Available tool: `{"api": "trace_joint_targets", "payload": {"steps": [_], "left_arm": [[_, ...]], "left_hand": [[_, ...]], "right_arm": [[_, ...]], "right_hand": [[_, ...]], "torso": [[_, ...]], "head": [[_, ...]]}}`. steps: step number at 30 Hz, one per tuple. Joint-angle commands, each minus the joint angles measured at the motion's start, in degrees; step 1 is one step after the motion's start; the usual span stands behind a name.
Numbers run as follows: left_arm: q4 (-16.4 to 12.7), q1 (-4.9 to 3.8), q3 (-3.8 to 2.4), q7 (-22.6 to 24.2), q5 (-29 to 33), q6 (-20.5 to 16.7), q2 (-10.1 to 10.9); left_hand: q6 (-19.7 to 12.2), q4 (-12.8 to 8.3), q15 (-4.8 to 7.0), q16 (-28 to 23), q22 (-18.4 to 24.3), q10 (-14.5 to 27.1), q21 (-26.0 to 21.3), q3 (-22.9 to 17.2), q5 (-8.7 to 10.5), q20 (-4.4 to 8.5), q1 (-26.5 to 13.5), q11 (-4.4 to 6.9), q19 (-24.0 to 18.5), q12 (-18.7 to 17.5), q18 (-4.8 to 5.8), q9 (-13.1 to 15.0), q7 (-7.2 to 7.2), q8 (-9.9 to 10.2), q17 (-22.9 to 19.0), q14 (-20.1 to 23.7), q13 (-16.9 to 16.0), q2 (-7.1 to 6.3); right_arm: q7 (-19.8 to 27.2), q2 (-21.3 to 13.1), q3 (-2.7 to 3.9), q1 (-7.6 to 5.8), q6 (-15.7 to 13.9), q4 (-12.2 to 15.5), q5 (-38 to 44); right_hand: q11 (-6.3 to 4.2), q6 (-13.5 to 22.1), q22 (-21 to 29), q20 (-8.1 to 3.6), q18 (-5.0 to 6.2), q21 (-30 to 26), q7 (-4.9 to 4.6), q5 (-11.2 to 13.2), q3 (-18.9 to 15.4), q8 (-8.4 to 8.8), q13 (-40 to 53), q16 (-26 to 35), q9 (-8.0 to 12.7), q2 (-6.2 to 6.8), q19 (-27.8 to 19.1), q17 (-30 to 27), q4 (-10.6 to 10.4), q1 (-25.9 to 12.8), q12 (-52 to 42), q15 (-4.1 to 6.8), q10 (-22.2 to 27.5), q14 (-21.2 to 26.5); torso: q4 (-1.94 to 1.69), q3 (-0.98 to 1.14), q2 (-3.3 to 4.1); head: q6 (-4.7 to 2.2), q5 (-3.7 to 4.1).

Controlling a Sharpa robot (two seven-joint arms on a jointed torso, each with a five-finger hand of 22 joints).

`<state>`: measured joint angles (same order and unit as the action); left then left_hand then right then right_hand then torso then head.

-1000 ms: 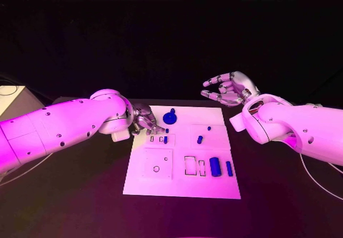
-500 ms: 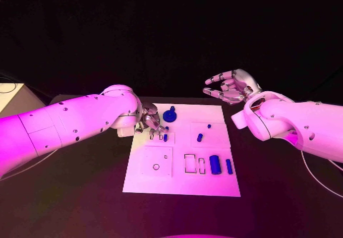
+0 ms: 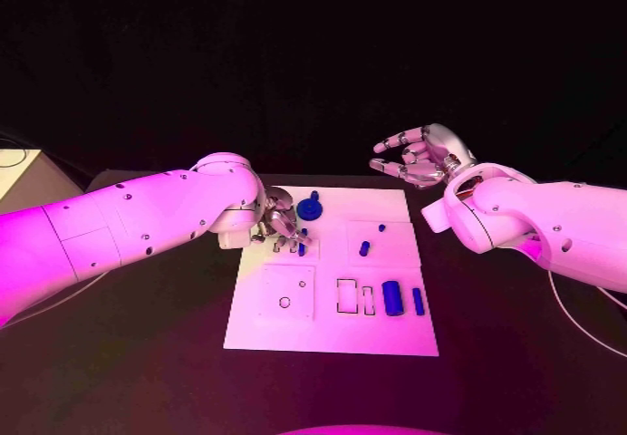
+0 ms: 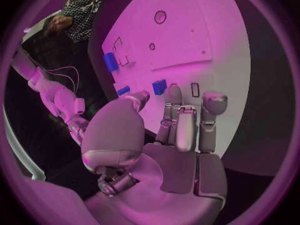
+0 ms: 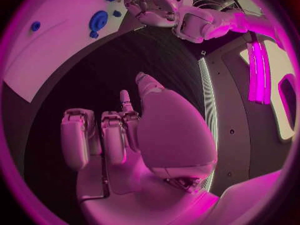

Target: Assemble the parts on the task board

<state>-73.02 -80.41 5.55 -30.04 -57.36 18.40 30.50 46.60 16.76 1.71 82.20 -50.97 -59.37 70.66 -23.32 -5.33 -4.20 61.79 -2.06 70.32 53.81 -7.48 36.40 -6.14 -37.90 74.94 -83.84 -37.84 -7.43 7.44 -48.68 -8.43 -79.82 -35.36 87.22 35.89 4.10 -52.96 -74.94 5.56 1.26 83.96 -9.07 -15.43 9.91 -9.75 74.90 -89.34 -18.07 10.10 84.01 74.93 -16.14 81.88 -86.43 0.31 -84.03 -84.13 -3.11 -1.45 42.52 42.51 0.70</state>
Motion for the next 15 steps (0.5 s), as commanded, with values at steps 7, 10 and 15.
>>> {"api": "trace_joint_targets", "payload": {"steps": [7,10,15], "left_arm": [[0.5,-0.02,0.03,0.0,0.9,2.0,-0.6],[0.7,0.01,0.08,0.1,1.2,2.5,-0.8],[0.9,0.06,0.21,0.1,1.5,2.9,-1.1]], "left_hand": [[-0.6,-0.2,-0.31,0.0,0.0,0.7,-0.1,-0.3,-0.11,-0.25,-0.2,-0.07,-0.4,0.4,0.02,0.5,-0.08,-0.4,1.6,0.1,-0.1,0.1],[-0.7,-0.3,-0.31,0.1,0.0,0.8,-0.1,-0.7,-0.16,-0.28,0.3,-0.06,-0.5,0.5,0.01,0.8,-0.07,-0.5,1.6,0.1,-0.2,0.16],[-0.8,-0.3,-0.3,0.1,-0.1,0.8,0.0,-1.0,-0.17,-0.31,0.7,-0.04,-0.4,0.5,0.02,1.0,-0.06,-0.5,1.7,0.1,-0.2,0.17]], "right_arm": [[-0.6,0.3,0.03,-0.03,1.0,-0.3,1.1],[-0.7,0.4,0.03,-0.03,1.0,-0.4,1.1],[-0.8,0.4,0.03,-0.02,1.1,-0.4,1.2]], "right_hand": [[0.21,0.2,-9.5,0.13,0.52,-0.3,-0.09,-0.4,0.1,-0.14,12.0,0.2,0.1,-0.11,3.1,13.3,-0.3,-0.7,0.3,-0.23,-2.6,-5.4],[0.21,0.2,-9.5,0.13,0.52,-0.3,-0.09,-0.4,0.1,-0.14,12.0,0.2,0.1,-0.11,3.1,13.3,-0.3,-0.7,0.3,-0.23,-2.6,-5.4],[0.21,0.2,-9.5,0.13,0.52,-0.3,-0.09,-0.4,0.1,-0.14,12.0,0.2,0.1,-0.11,3.1,13.3,-0.3,-0.7,0.3,-0.23,-2.6,-5.4]], "torso": [[0.03,0.04,0.08],[0.03,-0.02,0.07],[0.09,0.02,0.1]], "head": [[0.25,0.03],[0.45,0.09],[0.59,0.08]]}}
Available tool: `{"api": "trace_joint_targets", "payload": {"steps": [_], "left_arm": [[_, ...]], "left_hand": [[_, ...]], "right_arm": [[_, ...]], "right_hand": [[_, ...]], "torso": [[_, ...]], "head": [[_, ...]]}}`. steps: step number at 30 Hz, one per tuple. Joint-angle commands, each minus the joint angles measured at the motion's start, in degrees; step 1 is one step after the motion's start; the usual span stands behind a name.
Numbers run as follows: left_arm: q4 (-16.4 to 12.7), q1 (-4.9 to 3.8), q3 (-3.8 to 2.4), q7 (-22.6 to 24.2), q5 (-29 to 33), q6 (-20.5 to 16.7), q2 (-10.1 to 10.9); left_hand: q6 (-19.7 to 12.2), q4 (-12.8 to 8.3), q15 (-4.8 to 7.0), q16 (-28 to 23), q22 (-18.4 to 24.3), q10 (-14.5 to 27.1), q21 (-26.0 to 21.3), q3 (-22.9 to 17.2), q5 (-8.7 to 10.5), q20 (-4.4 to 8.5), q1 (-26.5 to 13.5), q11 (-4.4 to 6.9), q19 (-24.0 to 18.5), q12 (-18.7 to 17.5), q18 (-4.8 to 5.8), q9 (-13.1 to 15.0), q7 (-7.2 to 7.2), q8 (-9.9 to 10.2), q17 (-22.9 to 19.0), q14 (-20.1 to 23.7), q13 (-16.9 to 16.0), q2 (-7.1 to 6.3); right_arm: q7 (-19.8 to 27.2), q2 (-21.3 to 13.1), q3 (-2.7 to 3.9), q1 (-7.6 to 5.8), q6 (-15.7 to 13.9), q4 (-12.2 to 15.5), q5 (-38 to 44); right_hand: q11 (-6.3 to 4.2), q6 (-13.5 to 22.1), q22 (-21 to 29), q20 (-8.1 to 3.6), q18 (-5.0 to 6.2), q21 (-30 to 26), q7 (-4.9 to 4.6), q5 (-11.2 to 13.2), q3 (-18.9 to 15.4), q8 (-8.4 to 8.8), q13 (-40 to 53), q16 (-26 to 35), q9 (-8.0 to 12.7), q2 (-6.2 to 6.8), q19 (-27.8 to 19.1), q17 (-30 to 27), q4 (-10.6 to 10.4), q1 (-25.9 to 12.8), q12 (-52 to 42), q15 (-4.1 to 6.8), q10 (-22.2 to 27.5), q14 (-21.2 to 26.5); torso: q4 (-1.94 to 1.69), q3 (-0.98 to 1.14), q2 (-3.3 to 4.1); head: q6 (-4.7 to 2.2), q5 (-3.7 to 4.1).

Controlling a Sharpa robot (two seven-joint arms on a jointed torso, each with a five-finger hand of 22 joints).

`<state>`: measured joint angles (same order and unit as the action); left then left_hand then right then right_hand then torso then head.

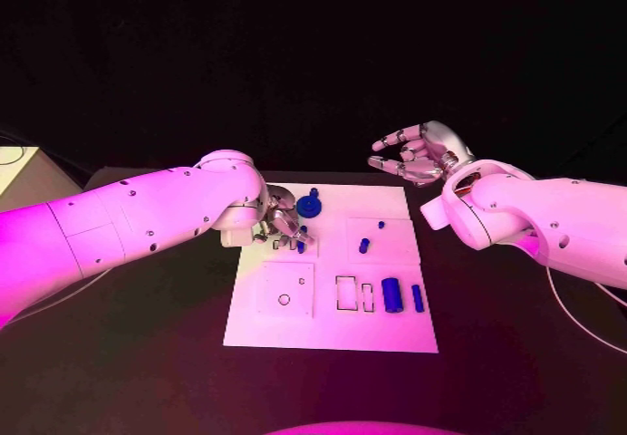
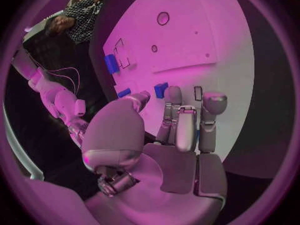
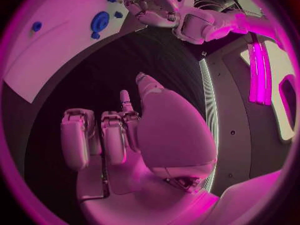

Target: Assemble the parts on the task board

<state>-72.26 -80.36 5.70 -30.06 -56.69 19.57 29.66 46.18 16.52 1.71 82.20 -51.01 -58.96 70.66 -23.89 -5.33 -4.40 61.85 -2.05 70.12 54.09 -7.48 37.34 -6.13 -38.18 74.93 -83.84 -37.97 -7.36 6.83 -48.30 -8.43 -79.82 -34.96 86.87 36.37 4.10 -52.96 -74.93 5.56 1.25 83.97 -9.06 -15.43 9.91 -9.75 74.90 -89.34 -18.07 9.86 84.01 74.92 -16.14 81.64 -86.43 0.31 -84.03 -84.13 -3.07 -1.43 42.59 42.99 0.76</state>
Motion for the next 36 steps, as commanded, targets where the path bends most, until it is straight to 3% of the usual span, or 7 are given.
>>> {"api": "trace_joint_targets", "payload": {"steps": [1,11,21,27,36], "left_arm": [[0.2,0.03,0.08,0.1,0.9,1.8,-0.3],[1.0,0.12,0.22,0.1,1.2,2.5,-0.6],[1.6,0.29,0.33,0.1,1.5,2.5,-0.9],[1.7,0.33,0.34,0.3,2.1,2.1,-1.0],[1.8,0.37,0.35,0.5,2.9,1.7,-1.1]], "left_hand": [[-0.4,-0.1,-0.3,0.1,0.0,0.4,-0.1,-0.5,-0.17,-0.11,0.8,-0.04,-0.3,0.3,0.01,0.1,-0.06,-0.2,1.7,0.1,-0.1,0.12],[-0.4,-0.2,-0.28,0.2,-0.2,0.5,0.1,-1.0,-0.18,-0.13,1.4,-0.01,-0.2,0.4,0.04,0.5,-0.02,-0.3,1.8,0.1,-0.1,0.23],[-0.3,-0.2,-0.22,0.4,-0.5,0.5,0.3,-1.7,-0.19,-0.13,2.2,0.07,-0.1,0.6,0.07,1.0,0.08,-0.5,2.1,0.0,-0.1,0.52],[-0.7,-1.2,-0.01,0.5,-0.7,0.8,0.5,-5.5,0.0,0.02,5.2,0.32,-0.3,0.7,0.08,2.2,0.33,-0.5,2.2,0.0,-0.1,1.4],[-0.7,-2.1,0.07,0.6,-1.0,0.8,0.7,-8.4,0.09,0.06,6.5,0.44,-0.2,0.8,0.13,3.0,0.45,-0.5,2.3,-0.1,0.1,1.26]], "right_arm": [[-0.2,0.1,0.04,-0.02,0.7,-0.1,0.7],[-0.3,0.2,0.03,-0.02,0.9,-0.1,0.8],[-0.3,0.2,0.03,-0.01,1.2,-0.1,0.8],[-0.4,0.3,0.03,0.0,1.3,-0.1,0.8],[-0.5,0.5,0.02,0.06,1.7,-0.3,0.8]], "right_hand": [[0.21,0.2,-9.5,0.13,0.52,-0.3,-0.09,-0.4,0.1,-0.14,12.0,0.2,0.1,0.14,3.1,13.3,-0.3,-0.5,0.3,-0.24,-2.6,-5.4],[0.21,0.2,-9.5,0.13,0.52,-0.3,-0.09,-0.4,0.1,-0.14,12.0,0.2,0.1,0.14,3.1,13.3,-0.3,-0.5,0.3,-0.24,-2.6,-5.4],[0.22,0.2,-9.5,0.14,0.52,-0.3,-0.1,-0.4,0.2,-0.15,12.0,0.3,0.1,0.05,3.1,13.2,-0.2,-0.5,0.3,-0.25,-2.6,-5.4],[0.22,0.2,-9.5,0.14,0.52,-0.3,-0.1,-0.4,0.2,-0.15,12.0,0.3,0.1,0.05,3.1,13.2,-0.2,-0.5,0.3,-0.25,-2.6,-5.4],[0.22,0.2,-9.5,0.14,0.52,-0.3,-0.1,-0.4,0.2,-0.15,12.0,0.3,0.1,0.05,3.1,13.2,-0.2,-0.5,0.3,-0.25,-2.6,-5.4]], "torso": [[0.05,0.0,0.02],[-0.08,-0.02,0.0],[0.04,0.0,0.01],[-0.03,0.0,-0.03],[-0.04,0.04,-0.05]], "head": [[0.13,0.02],[0.48,0.21],[0.78,0.27],[0.89,0.3],[1.0,0.18]]}}
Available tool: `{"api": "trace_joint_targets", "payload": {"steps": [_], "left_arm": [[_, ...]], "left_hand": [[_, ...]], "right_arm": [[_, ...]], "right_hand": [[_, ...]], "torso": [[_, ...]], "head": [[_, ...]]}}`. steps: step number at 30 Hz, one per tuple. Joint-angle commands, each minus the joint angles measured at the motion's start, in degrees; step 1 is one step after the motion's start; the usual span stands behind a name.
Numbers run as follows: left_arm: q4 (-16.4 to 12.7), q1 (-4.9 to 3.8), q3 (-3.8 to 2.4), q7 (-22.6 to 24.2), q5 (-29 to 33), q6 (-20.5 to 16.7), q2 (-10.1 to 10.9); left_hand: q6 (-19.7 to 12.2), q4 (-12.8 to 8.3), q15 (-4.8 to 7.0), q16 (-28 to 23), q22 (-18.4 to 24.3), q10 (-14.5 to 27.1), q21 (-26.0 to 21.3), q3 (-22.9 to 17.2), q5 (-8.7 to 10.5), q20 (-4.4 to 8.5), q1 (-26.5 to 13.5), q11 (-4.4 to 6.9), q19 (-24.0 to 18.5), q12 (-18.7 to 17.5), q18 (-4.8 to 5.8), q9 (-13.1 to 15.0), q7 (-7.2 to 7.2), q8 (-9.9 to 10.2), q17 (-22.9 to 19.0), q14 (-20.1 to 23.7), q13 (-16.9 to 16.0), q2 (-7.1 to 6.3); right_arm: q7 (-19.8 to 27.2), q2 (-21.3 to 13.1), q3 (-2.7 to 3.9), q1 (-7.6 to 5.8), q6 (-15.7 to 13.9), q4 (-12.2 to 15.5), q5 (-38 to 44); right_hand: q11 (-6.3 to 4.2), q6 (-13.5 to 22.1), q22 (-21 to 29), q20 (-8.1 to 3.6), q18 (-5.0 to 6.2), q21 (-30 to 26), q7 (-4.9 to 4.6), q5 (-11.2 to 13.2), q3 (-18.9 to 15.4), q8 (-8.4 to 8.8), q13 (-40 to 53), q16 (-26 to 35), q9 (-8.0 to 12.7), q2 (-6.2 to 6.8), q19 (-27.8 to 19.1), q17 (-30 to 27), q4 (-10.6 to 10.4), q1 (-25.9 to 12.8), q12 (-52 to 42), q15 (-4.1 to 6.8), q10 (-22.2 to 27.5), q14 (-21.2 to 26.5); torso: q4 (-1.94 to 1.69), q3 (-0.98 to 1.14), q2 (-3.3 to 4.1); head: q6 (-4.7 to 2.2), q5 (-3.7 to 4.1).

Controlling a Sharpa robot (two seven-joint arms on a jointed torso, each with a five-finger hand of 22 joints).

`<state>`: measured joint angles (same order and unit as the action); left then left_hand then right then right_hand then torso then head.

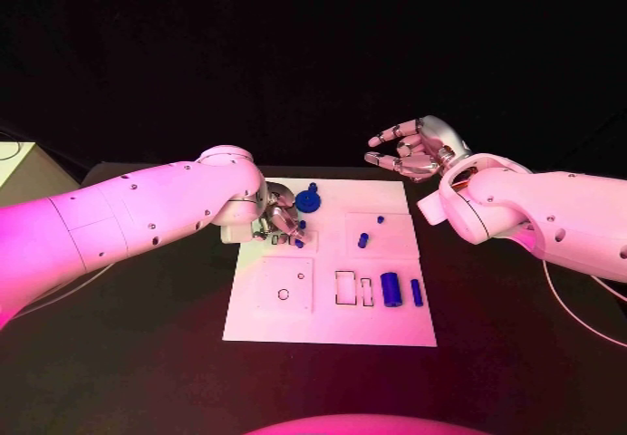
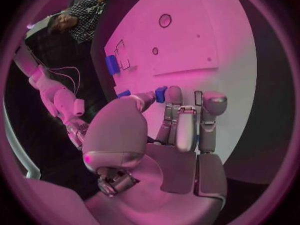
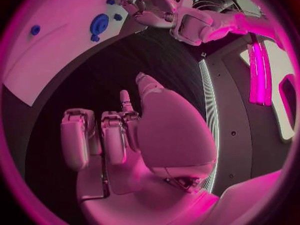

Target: Assemble the parts on the task board

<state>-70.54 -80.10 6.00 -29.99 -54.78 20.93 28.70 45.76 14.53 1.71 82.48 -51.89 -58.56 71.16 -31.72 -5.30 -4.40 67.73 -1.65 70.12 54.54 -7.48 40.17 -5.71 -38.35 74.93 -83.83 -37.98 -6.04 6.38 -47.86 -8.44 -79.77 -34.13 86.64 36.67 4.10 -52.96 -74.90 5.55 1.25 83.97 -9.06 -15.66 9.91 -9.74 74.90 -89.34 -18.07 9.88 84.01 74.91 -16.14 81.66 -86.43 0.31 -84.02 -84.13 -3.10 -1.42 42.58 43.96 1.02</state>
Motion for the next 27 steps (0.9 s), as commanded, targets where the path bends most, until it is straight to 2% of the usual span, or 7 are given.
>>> {"api": "trace_joint_targets", "payload": {"steps": [1,4,7,12,16,22,27], "left_arm": [[0.1,0.11,0.06,0.5,1.2,0.2,-0.1],[0.0,0.12,0.06,0.6,1.7,-0.3,0.0],[-0.2,0.14,0.06,0.7,2.2,-0.8,0.3],[-0.9,0.18,0.05,0.8,3.7,-2.5,1.3],[-1.6,0.18,0.04,0.8,4.9,-4.1,2.1],[-2.9,0.17,0.0,0.9,6.5,-7.6,3.5],[-3.7,0.15,-0.02,0.9,6.6,-9.2,4.2]], "left_hand": [[-0.3,-0.5,0.13,0.3,-0.2,0.3,0.3,-1.4,0.07,0.09,1.1,0.08,-0.2,0.4,0.12,0.4,0.07,-0.4,2.4,-0.1,0.1,0.0],[-0.7,-3.1,0.29,0.4,-0.5,0.4,0.5,-6.8,0.05,0.23,2.6,0.23,-0.2,0.1,0.15,1.5,0.14,-0.4,2.5,-0.1,0.3,-0.15],[-0.8,-4.8,0.24,0.4,-0.6,0.1,0.7,-10.4,0.06,0.19,1.9,0.24,-0.2,0.1,0.17,2.6,0.16,-0.7,2.6,-0.2,0.5,-0.87],[-1.1,-9.9,0.35,0.8,-1.6,-0.7,1.5,-18.5,-0.62,0.26,0.4,0.29,0.2,0.5,0.33,5.9,0.13,-2.5,3.3,-0.6,0.2,-1.91],[-0.5,-12.1,0.59,1.6,-2.9,-2.3,2.5,-21.3,-5.3,0.42,-2.0,0.55,0.8,1.9,0.52,7.8,0.31,-3.7,4.6,-1.3,-1.3,-2.9],[1.9,-15.1,1.63,4.5,-6.0,-6.6,4.6,-23.2,-18.26,1.3,-6.3,1.64,2.7,5.3,1.02,10.0,1.47,-5.2,9.5,-3.9,-4.9,-4.74],[3.1,-16.2,2.18,5.6,-7.6,-8.5,5.6,-23.4,-22.77,1.85,-7.9,2.25,3.6,6.4,1.3,10.7,2.06,-5.6,11.6,-4.8,-6.2,-5.25]], "right_arm": [[-0.1,0.1,0.02,0.02,0.9,-0.1,0.5],[-0.1,0.1,0.02,0.05,1.1,-0.2,0.5],[-0.2,0.1,0.01,0.08,1.2,-0.2,0.5],[-0.3,0.0,-0.01,0.15,1.6,-0.3,0.5],[-0.4,0.0,-0.03,0.21,1.8,-0.4,0.5],[-0.4,-0.2,-0.07,0.27,2.0,-0.5,0.5],[-0.5,-0.3,-0.08,0.29,2.3,-0.6,0.5]], "right_hand": [[0.22,0.2,-9.5,0.14,0.52,-0.3,-0.1,-0.2,0.2,-0.16,12.0,0.3,0.1,0.03,3.1,13.3,-0.2,-0.6,0.3,-0.25,-2.6,-5.4],[0.22,0.2,-9.5,0.14,0.52,-0.3,-0.1,-0.2,0.2,-0.16,12.0,0.3,0.1,0.03,3.1,13.3,-0.2,-0.6,0.3,-0.25,-2.6,-5.4],[0.22,0.2,-9.5,0.14,0.52,-0.3,-0.1,-0.2,0.2,-0.16,12.0,0.3,0.1,0.03,3.1,13.3,-0.2,-0.6,0.3,-0.25,-2.6,-5.4],[0.23,0.3,-9.5,0.15,0.54,-0.4,-0.11,-0.2,0.4,-0.19,11.9,0.3,0.1,-0.01,3.1,13.2,-0.2,-0.7,0.3,-0.26,-2.5,-5.4],[0.23,0.3,-9.5,0.15,0.54,-0.4,-0.11,-0.2,0.4,-0.19,11.9,0.3,0.1,-0.01,3.1,13.2,-0.2,-0.7,0.3,-0.26,-2.5,-5.4],[0.23,0.3,-9.5,0.15,0.55,-0.5,-0.12,-0.2,0.4,-0.19,11.9,0.3,0.1,0.0,3.1,13.2,-0.2,-0.7,0.3,-0.26,-2.5,-5.4],[0.24,0.3,-9.4,0.16,0.56,-0.5,-0.12,-0.2,0.4,-0.19,11.9,0.3,0.1,0.01,3.1,13.2,-0.2,-0.8,0.3,-0.26,-2.5,-5.4]], "torso": [[0.0,0.03,-0.03],[0.04,0.06,-0.01],[0.05,0.05,0.0],[-0.03,0.0,-0.04],[-0.09,-0.01,-0.02],[-0.13,0.0,-0.04],[-0.1,0.01,0.0]], "head": [[0.04,-0.06],[0.13,-0.09],[0.15,-0.08],[0.07,0.02],[0.19,0.06],[0.2,-0.15],[0.34,-0.3]]}}
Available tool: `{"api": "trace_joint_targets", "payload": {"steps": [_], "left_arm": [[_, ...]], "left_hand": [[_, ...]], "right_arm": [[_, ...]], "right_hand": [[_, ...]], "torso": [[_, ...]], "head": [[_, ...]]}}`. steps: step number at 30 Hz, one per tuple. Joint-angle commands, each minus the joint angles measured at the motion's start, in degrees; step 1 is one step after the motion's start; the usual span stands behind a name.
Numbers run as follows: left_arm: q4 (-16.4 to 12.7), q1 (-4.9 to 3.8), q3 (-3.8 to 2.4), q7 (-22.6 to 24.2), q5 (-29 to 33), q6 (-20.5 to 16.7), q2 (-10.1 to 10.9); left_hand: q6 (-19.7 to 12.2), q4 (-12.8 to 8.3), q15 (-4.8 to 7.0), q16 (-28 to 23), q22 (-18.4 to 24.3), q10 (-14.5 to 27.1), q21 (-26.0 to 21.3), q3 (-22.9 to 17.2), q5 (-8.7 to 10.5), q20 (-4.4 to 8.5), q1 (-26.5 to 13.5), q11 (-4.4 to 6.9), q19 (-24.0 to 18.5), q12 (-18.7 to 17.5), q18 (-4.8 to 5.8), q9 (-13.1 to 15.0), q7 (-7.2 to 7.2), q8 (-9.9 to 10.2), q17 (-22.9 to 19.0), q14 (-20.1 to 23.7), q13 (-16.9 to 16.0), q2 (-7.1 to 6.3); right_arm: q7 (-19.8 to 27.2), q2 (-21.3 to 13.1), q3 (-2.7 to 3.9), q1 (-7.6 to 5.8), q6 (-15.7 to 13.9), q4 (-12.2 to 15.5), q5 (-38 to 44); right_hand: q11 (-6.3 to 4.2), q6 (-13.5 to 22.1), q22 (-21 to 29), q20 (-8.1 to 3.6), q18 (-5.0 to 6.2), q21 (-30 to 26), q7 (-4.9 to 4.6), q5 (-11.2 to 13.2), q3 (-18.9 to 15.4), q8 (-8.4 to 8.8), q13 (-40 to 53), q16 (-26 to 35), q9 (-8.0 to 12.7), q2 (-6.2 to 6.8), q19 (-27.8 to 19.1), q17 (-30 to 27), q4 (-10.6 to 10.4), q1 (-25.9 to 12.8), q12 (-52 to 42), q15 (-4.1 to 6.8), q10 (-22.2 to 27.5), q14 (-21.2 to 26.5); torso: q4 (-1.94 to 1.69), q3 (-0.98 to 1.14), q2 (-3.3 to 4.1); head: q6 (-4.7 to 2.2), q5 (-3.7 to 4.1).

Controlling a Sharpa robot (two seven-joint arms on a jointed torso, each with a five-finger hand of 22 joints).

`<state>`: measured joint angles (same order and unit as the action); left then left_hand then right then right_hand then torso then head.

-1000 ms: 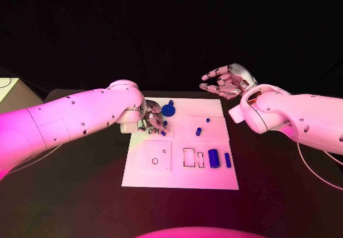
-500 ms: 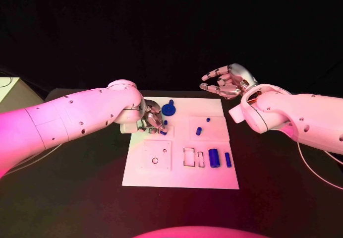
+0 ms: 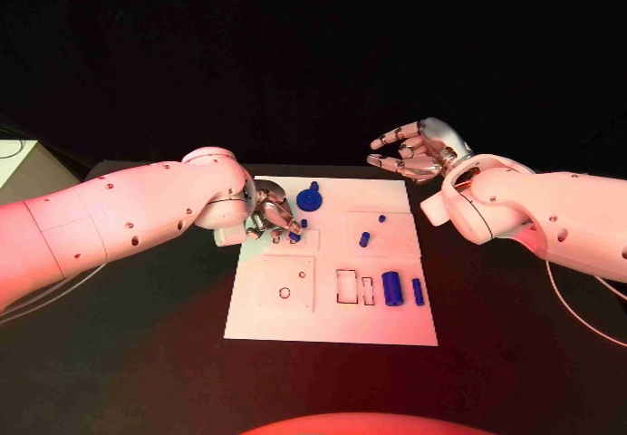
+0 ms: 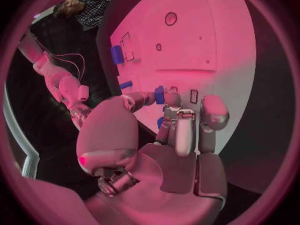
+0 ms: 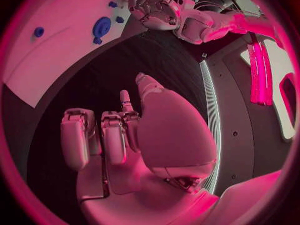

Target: Assemble the parts on the task board

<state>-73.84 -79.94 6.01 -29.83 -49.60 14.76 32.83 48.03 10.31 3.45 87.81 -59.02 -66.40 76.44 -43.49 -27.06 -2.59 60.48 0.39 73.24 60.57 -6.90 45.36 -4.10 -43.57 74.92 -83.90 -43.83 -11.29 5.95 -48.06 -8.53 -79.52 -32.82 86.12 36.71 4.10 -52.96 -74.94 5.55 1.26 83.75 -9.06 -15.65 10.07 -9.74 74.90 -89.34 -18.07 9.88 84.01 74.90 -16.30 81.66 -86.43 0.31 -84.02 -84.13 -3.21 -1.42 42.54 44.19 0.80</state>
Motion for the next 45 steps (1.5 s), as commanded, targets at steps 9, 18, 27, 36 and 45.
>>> {"api": "trace_joint_targets", "payload": {"steps": [9,18,27,36,45], "left_arm": [[-0.8,0.0,0.03,0.4,-4.7,-3.2,0.4],[-0.8,0.05,1.04,0.2,-8.7,-5.1,0.2],[-1.5,0.49,1.99,0.2,-12.3,-7.2,0.0],[-2.4,1.12,2.17,0.3,-13.6,-9.6,0.1],[-3.1,1.42,2.2,0.3,-13.9,-10.2,0.3]], "left_hand": [[1.8,-12.9,1.08,1.5,-2.8,-1.9,1.6,-12.2,-6.05,0.68,-2.3,0.87,2.0,0.7,1.15,6.5,1.12,-1.5,13.8,-5.6,0.0,-0.36],[2.0,-13.1,1.19,1.7,-3.6,-2.4,2.0,-12.3,-6.54,0.78,-2.4,0.99,2.5,1.0,1.3,6.7,1.24,-1.6,14.2,-5.8,-0.3,-0.38],[2.1,-13.2,1.27,1.8,-4.1,-2.7,2.3,-12.3,-6.73,0.86,-2.6,1.07,2.8,1.2,1.4,6.8,1.32,-1.7,14.4,-5.8,-0.5,-0.4],[2.1,-13.3,1.31,1.8,-4.4,-2.9,2.4,-12.3,-6.79,0.9,-2.6,1.12,3.0,1.4,1.45,6.8,1.37,-1.8,14.4,-5.9,-0.6,-0.43],[2.2,-13.3,1.33,1.9,-4.6,-2.9,2.5,-12.3,-6.81,0.91,-2.7,1.13,3.1,1.4,1.49,6.8,1.38,-1.8,14.5,-5.9,-0.8,-0.43]], "right_arm": [[-0.1,-0.1,-0.02,0.14,1.3,-0.3,0.5],[-0.1,-0.2,-0.04,0.18,1.4,-0.3,0.5],[-0.2,-0.3,-0.04,0.19,1.7,-0.2,0.5],[-0.3,-0.4,-0.04,0.2,2.0,-0.1,0.5],[-0.3,-0.4,-0.04,0.29,2.3,-0.1,0.5]], "right_hand": [[0.24,0.3,-9.4,0.16,0.57,-0.3,-0.12,-0.2,0.2,-0.2,11.9,0.3,0.1,0.02,3.1,13.2,0.0,-0.8,0.3,-0.26,-2.5,-5.4],[0.25,0.3,-9.4,0.16,0.56,-0.3,-0.13,-0.2,0.2,-0.2,11.9,0.3,0.1,0.03,3.1,13.2,-0.1,-1.0,0.3,-0.27,-2.5,-5.4],[0.25,0.3,-9.4,0.16,0.56,-0.3,-0.13,-0.2,0.2,-0.2,11.9,0.3,0.1,0.03,3.1,13.2,-0.1,-1.0,0.3,-0.27,-2.5,-5.4],[0.26,0.3,-9.4,0.17,0.56,-0.3,-0.13,-0.2,0.2,-0.21,11.9,0.3,0.1,0.04,3.1,13.1,-0.1,-1.1,0.3,-0.27,-2.5,-5.4],[0.26,0.3,-9.3,0.17,0.57,-0.3,-0.14,-0.2,0.2,-0.21,11.9,0.3,0.1,0.05,3.1,13.2,-0.1,-1.2,0.3,-0.28,-2.5,-5.4]], "torso": [[0.0,0.03,0.07],[0.06,0.03,0.13],[0.1,-0.01,0.13],[0.15,0.02,0.16],[0.08,0.03,0.14]], "head": [[0.2,-0.38],[0.67,-0.69],[0.9,-0.82],[1.08,-0.79],[1.43,-0.75]]}}
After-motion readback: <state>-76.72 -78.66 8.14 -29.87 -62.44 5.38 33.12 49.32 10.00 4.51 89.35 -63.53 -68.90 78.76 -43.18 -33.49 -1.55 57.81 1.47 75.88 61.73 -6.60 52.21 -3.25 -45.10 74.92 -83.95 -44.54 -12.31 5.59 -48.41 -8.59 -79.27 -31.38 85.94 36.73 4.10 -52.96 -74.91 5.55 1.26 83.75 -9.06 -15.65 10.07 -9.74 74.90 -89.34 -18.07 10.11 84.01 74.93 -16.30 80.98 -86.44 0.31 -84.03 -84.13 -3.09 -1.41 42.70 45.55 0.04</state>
